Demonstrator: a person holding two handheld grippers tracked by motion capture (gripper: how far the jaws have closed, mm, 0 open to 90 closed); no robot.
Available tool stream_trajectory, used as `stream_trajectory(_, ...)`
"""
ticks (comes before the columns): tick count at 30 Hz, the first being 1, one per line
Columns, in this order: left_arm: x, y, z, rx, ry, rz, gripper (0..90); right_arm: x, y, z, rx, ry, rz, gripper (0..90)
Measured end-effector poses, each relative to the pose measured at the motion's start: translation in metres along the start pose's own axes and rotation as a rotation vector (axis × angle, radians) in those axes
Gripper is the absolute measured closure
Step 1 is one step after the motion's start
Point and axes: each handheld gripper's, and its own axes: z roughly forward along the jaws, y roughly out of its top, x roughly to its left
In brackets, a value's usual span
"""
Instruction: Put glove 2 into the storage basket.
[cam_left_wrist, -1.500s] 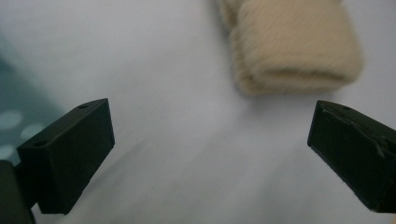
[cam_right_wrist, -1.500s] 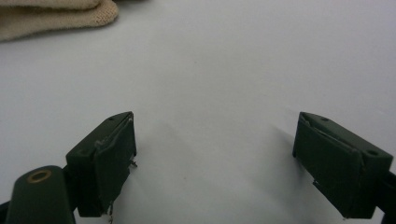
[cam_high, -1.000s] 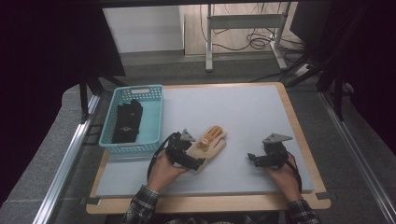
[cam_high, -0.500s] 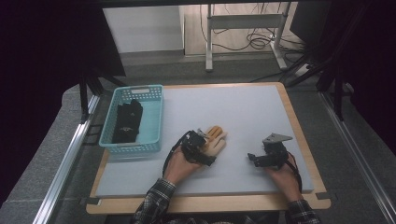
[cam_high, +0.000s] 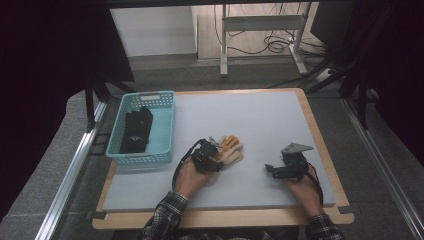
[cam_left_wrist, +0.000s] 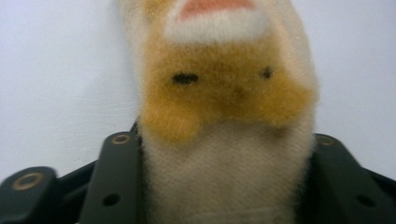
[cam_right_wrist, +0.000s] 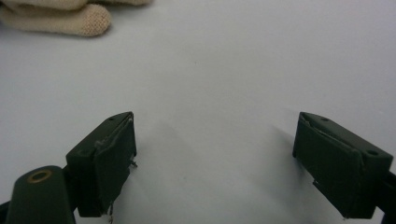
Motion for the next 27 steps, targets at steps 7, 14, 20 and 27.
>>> stream_trajectory(7, 0.005, 0.010, -0.015, -0.027, 0.016, -0.008, 54.9, 0.000, 0.000, 0.000, 0.000, 0.000, -0.002, 13.1)
stream_trajectory(14, 0.018, 0.027, -0.048, -0.066, 0.031, -0.029, 54.9, 0.000, 0.000, 0.000, 0.000, 0.001, 0.000, 13.1)
stream_trajectory(20, 0.039, 0.033, -0.078, -0.097, 0.072, -0.065, 54.8, 0.000, 0.000, 0.000, -0.001, 0.001, -0.001, 13.1)
stream_trajectory(27, 0.076, 0.032, -0.108, -0.125, 0.137, -0.158, 54.8, 0.000, 0.000, 0.000, -0.001, 0.001, 0.000, 13.1)
